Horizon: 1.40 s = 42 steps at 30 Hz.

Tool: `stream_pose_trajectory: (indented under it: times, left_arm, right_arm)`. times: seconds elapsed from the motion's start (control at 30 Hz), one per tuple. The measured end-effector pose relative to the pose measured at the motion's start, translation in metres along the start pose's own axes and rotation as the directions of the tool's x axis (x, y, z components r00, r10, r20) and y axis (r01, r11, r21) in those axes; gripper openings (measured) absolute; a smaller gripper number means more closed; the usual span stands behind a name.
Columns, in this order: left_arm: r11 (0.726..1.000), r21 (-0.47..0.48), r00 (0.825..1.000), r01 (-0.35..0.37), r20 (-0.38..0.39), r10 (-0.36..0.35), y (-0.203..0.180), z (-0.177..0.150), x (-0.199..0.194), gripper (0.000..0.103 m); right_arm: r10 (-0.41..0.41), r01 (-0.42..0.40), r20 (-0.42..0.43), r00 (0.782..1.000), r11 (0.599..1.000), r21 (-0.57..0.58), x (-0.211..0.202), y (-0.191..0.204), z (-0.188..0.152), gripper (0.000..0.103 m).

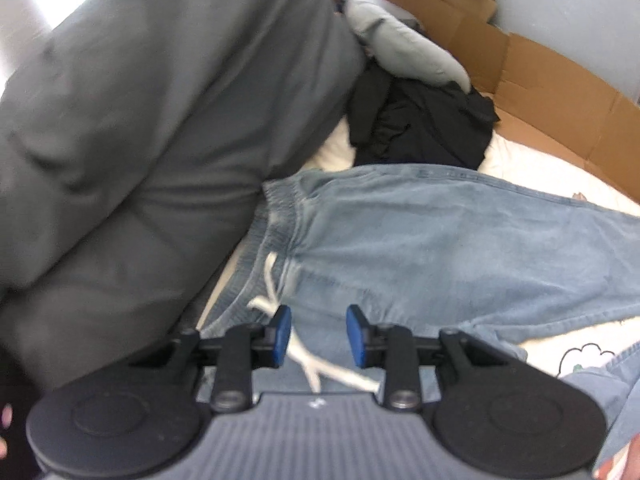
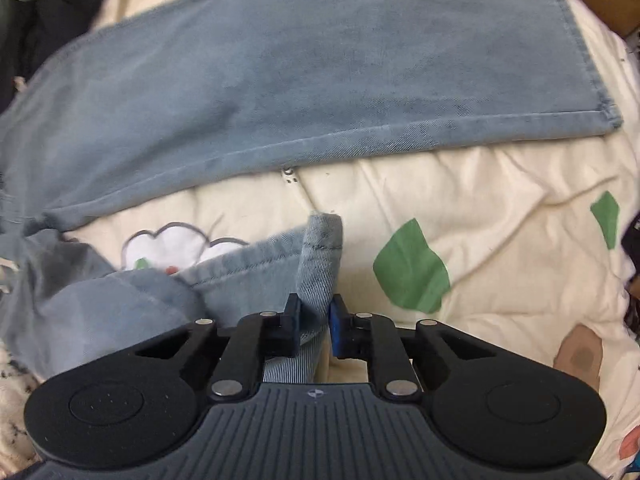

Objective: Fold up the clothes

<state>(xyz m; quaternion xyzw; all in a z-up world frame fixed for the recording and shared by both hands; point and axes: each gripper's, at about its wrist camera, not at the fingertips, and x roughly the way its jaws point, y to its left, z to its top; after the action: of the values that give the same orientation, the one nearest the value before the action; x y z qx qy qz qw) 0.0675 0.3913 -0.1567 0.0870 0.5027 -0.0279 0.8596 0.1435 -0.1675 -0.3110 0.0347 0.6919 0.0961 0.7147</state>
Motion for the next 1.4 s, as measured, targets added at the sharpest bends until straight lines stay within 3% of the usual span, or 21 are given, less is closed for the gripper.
stream_pose_trajectory:
  times: [0.27, 0.37, 0.5, 0.67, 0.9, 1.13, 1.4]
  left_arm:
    - [0.995, -0.075, 0.997, 0.059, -0.039, -0.062, 0.019, -0.036, -0.028, 0.033]
    - [0.994, -0.083, 0.996, 0.067, -0.059, -0.072, 0.017, -0.047, -0.034, 0.033]
    - [0.994, -0.102, 0.994, 0.034, -0.098, -0.045, 0.015, -0.06, -0.033, 0.033]
    - [0.989, -0.146, 0.988, 0.002, -0.154, -0.024, 0.014, -0.076, -0.023, 0.033]
    - [0.984, -0.175, 0.976, -0.027, -0.217, -0.011, 0.014, -0.091, 0.001, 0.033]
    - [0.972, -0.233, 0.964, -0.031, -0.262, -0.032, 0.021, -0.104, 0.027, 0.033]
    - [0.959, -0.282, 0.939, -0.037, -0.339, -0.063, 0.025, -0.129, 0.063, 0.033]
  right_arm:
    - [0.02, -0.027, 0.124, 0.992, 0.998, 0.061, -0.071, -0.018, -0.027, 0.012]
    - [0.009, -0.018, 0.123, 0.992, 0.997, 0.07, -0.085, -0.048, -0.042, 0.012]
    - [0.065, -0.095, 0.164, 0.984, 0.978, 0.184, -0.092, -0.099, -0.075, 0.012]
    - [0.125, -0.183, 0.209, 0.97, 0.94, 0.288, -0.091, -0.135, -0.123, 0.012]
    - [0.143, -0.213, 0.212, 0.967, 0.909, 0.357, -0.086, -0.166, -0.171, 0.012]
    - [0.14, -0.208, 0.199, 0.97, 0.903, 0.376, -0.088, -0.167, -0.209, 0.012]
    - [0.145, -0.178, 0.106, 0.984, 0.871, 0.458, -0.063, -0.172, -0.271, 0.012]
